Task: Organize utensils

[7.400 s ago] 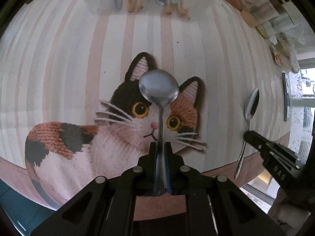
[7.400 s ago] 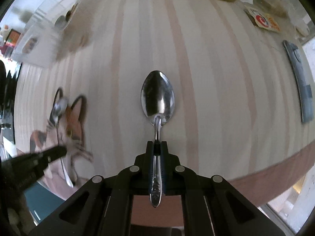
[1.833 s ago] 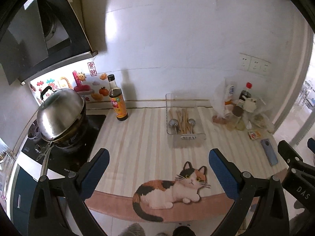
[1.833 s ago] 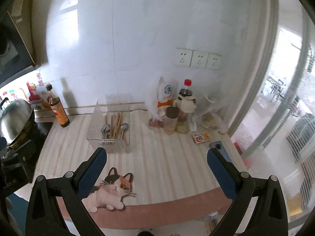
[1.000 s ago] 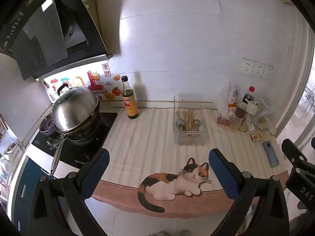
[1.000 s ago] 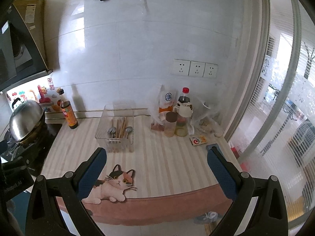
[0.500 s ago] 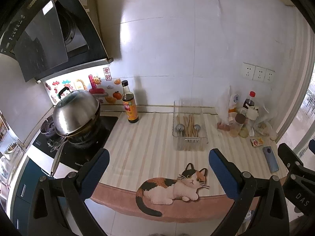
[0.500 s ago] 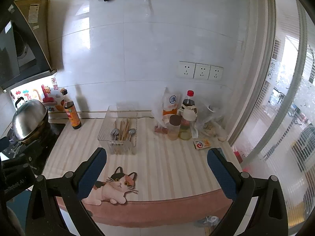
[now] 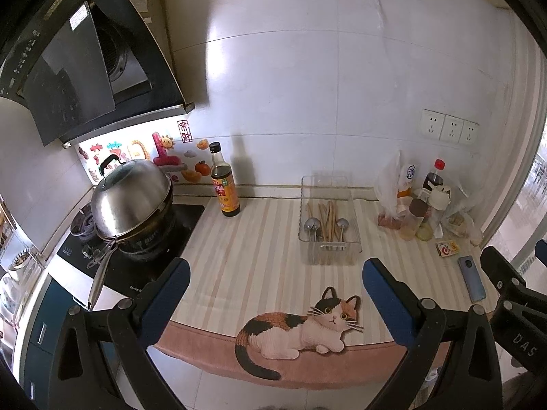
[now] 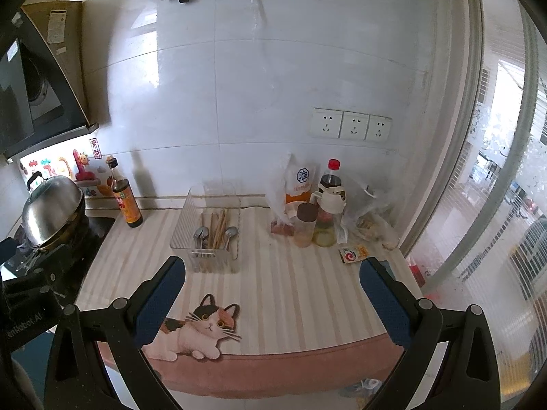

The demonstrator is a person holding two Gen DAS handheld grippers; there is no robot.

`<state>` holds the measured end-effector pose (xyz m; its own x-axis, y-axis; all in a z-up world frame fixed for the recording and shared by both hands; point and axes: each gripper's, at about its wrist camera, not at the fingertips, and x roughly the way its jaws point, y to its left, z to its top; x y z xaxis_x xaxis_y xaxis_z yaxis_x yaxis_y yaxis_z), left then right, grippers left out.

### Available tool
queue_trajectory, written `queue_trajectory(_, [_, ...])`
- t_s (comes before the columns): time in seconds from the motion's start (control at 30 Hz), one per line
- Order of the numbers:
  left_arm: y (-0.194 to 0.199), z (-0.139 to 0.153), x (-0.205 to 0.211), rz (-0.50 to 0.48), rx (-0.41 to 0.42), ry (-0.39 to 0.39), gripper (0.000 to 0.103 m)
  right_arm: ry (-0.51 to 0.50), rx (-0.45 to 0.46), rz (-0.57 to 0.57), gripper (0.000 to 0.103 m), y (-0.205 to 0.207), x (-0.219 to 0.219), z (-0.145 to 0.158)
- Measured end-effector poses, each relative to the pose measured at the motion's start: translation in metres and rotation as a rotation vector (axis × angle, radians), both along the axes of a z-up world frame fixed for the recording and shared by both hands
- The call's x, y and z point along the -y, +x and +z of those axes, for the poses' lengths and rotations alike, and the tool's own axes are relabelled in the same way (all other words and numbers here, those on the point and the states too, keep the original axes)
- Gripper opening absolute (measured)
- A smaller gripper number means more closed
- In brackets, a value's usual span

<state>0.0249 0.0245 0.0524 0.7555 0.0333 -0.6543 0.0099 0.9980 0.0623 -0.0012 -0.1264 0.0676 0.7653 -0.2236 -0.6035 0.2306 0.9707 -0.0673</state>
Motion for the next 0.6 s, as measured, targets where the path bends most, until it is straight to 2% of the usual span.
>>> queue_trajectory(0.6, [0.0062,-0.0019,0.0012,-0.006,-0.002,-0.008,0.103,0.003,-0.004,0.003,0.103,0.0068,0.0008,-0.0009])
